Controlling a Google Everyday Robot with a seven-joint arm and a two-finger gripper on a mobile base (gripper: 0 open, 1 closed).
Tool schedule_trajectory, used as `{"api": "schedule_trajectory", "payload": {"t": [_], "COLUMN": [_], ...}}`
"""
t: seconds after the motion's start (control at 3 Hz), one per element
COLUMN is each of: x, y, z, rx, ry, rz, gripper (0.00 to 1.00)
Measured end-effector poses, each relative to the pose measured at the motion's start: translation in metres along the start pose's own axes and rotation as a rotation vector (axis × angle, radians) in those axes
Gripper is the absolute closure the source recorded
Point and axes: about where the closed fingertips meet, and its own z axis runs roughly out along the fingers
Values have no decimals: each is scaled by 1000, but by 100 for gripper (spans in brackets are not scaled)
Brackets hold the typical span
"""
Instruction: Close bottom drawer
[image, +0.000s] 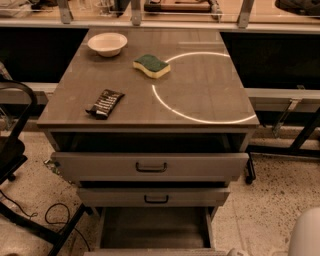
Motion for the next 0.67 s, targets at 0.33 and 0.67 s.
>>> {"api": "schedule_trajectory", "payload": {"t": [0.33,0.67], "x": [-6,-11], "y": [-14,-33], "z": [8,5], "rx": [73,147], "ry": [-50,-72], "rz": [-44,-107], "gripper": [100,100]}}
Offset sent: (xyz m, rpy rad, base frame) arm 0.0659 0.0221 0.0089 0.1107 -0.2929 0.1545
